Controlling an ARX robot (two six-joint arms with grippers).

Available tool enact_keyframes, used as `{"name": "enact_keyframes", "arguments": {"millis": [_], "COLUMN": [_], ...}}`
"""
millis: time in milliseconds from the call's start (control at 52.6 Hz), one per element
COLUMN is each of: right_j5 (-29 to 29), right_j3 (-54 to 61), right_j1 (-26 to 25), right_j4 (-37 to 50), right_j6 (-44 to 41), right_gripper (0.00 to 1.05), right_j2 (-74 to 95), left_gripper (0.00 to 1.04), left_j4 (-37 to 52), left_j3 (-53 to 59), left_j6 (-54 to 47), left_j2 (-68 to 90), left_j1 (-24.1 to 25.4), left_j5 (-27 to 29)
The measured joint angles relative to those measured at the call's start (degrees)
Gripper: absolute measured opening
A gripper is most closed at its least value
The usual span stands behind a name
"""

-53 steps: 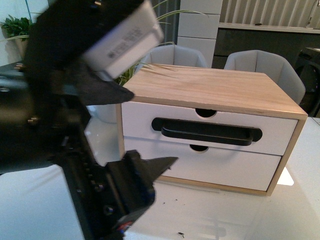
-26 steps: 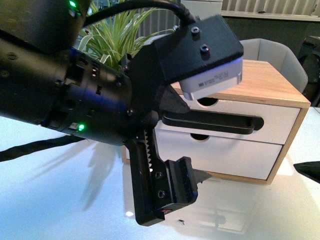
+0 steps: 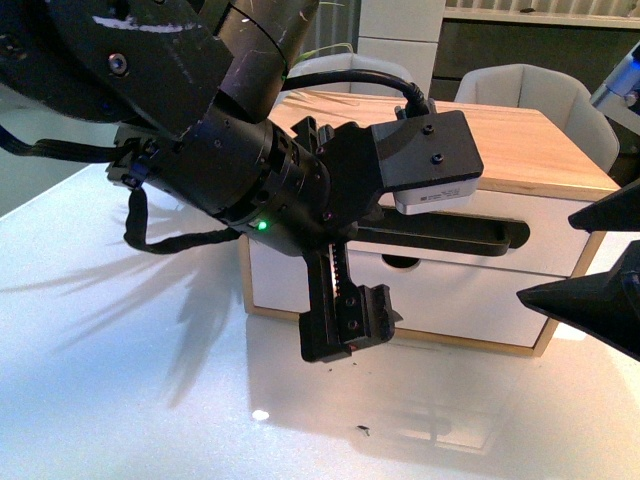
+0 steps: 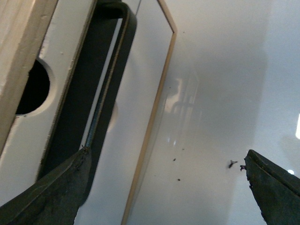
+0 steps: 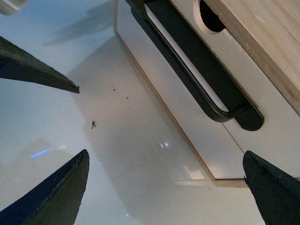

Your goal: Pull drawer

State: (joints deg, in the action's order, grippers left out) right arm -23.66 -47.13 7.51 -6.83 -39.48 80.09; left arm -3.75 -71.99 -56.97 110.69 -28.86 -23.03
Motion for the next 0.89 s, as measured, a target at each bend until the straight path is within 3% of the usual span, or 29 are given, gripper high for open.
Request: {"name": "enact_keyframes", "arguments": {"millis": [552, 894], "right_j5": [-1.4, 0.3], "right_j3": [-3.2, -8.0], "right_j1": [1.1, 2.6], "right_j4": [0.8, 1.2], "right_j6": [-1.0, -3.5], "right_gripper": [0.96, 0.96], "right_j2": [4.4, 11.3], "left_gripper": [0.97, 0.97], "left_j4": [-2.0, -7.1], "left_j3": [-6.2, -6.7], "left_j6": [-6.3, -10.0], "left_j2": [6.9, 6.3], "left_j1": [1.6, 1.6], "left_j5": [6.1, 4.8]}}
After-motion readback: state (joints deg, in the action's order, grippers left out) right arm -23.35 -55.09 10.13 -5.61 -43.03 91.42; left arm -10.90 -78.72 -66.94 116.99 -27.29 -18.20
